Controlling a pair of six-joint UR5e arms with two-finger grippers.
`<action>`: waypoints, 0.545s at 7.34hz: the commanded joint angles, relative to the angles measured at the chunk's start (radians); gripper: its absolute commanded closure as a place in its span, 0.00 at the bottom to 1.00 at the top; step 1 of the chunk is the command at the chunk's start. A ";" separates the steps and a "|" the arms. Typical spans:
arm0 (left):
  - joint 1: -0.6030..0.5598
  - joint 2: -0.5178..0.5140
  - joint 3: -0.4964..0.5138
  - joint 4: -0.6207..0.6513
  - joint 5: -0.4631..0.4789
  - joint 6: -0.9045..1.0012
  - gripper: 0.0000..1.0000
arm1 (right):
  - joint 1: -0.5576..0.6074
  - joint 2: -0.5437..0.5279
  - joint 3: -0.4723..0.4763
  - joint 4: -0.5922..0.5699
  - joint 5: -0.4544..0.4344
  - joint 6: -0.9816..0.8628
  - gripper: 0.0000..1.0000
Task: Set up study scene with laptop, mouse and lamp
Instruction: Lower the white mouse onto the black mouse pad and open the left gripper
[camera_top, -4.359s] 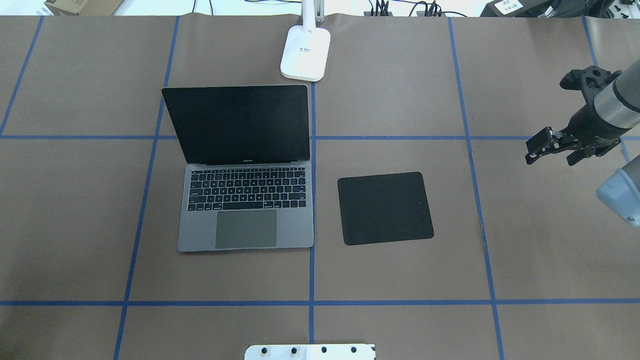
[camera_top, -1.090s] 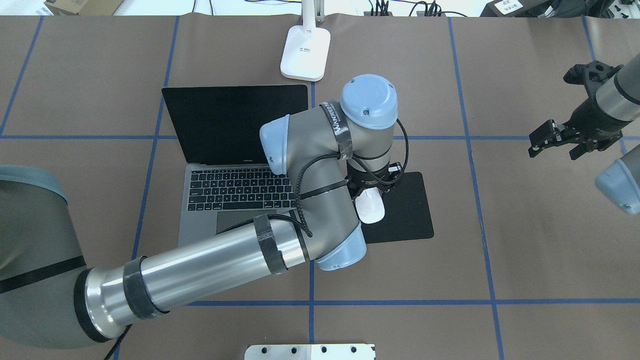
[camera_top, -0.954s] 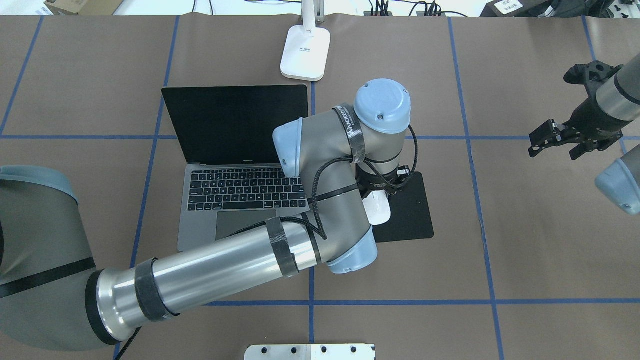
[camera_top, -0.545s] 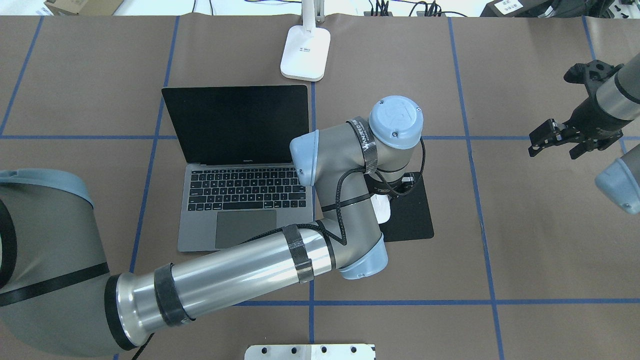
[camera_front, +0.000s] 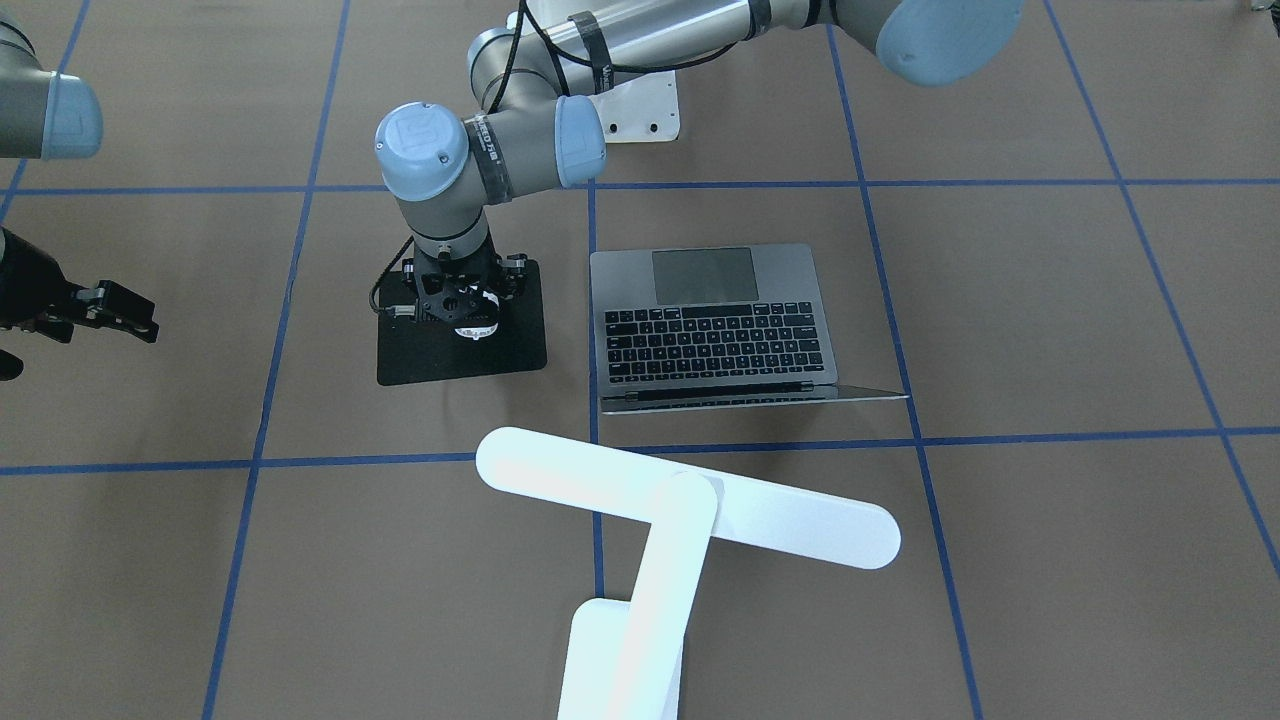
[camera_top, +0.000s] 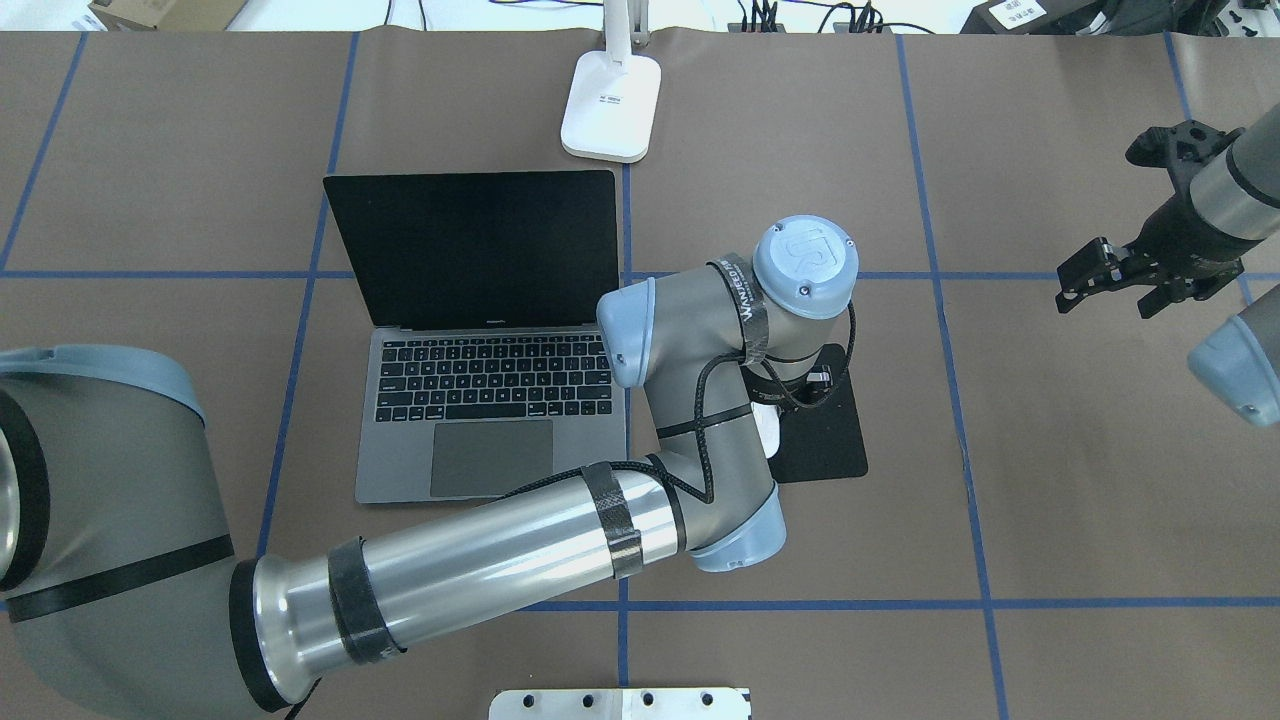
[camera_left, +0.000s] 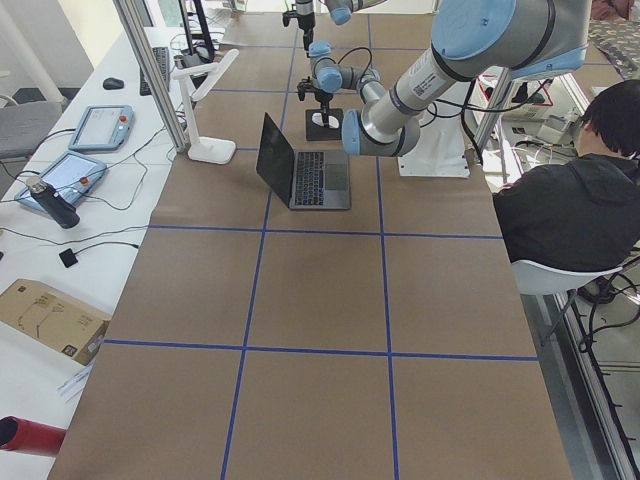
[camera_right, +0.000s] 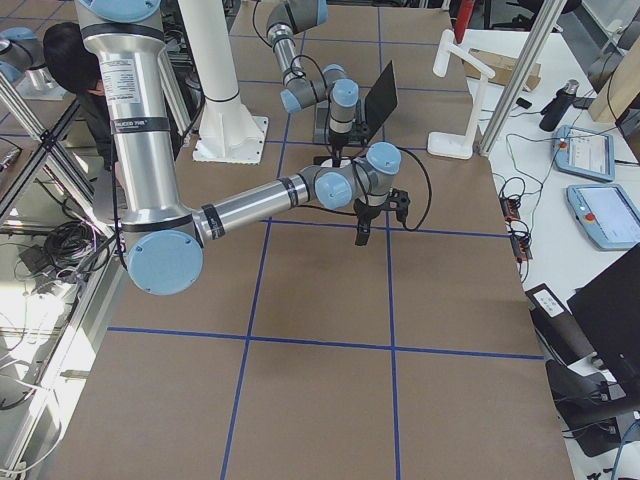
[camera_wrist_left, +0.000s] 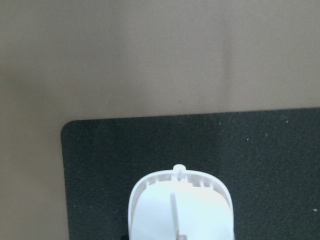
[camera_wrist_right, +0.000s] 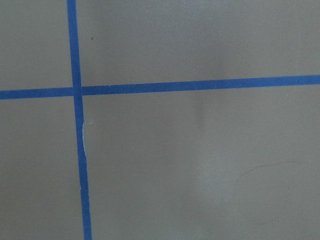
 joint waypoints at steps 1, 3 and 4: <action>0.003 -0.001 0.006 -0.001 0.000 -0.073 0.76 | 0.000 0.002 -0.004 0.000 0.000 0.000 0.01; 0.003 -0.001 0.006 -0.003 0.000 -0.067 0.01 | 0.000 0.002 -0.004 0.000 0.000 0.000 0.01; 0.006 -0.001 0.004 -0.003 0.002 -0.067 0.00 | 0.000 0.002 -0.004 0.000 0.000 0.000 0.01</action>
